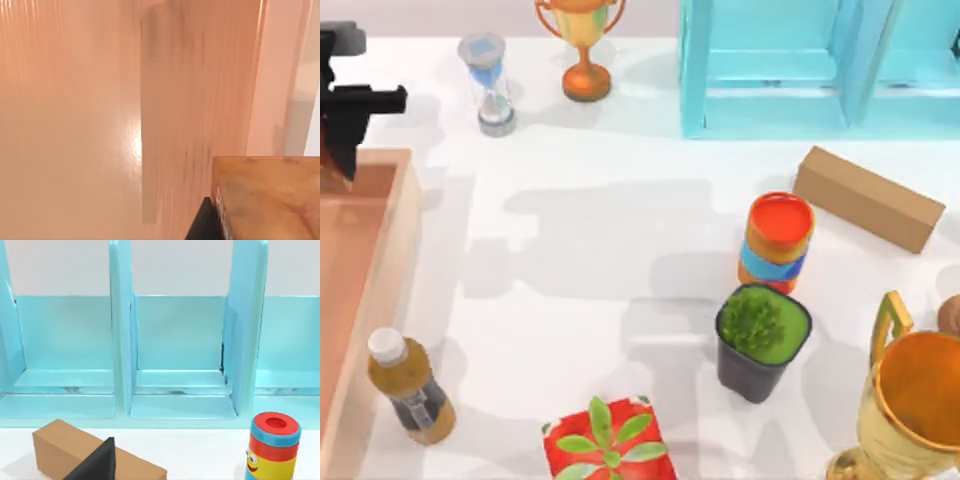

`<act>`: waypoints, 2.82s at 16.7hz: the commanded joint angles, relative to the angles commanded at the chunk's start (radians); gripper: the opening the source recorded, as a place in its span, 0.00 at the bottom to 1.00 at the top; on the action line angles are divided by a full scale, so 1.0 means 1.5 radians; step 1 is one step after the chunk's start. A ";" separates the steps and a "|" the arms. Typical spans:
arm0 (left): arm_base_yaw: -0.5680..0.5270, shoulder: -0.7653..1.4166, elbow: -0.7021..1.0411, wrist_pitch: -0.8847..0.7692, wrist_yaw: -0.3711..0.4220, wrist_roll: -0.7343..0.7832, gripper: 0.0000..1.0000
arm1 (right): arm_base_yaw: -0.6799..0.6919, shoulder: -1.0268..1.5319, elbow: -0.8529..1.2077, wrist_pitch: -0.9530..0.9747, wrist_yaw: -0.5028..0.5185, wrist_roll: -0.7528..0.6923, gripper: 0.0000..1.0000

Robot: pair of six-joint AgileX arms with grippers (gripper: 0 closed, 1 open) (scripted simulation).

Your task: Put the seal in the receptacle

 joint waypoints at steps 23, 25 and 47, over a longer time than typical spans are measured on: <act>0.184 -0.153 -0.244 0.087 -0.011 0.207 0.00 | 0.000 0.000 0.000 0.000 0.000 0.000 1.00; 0.185 -0.150 -0.265 0.110 -0.010 0.207 0.00 | 0.000 0.000 0.000 0.000 0.000 0.000 1.00; 0.187 -0.143 -0.316 0.167 -0.010 0.209 1.00 | 0.000 0.000 0.000 0.000 0.000 0.000 1.00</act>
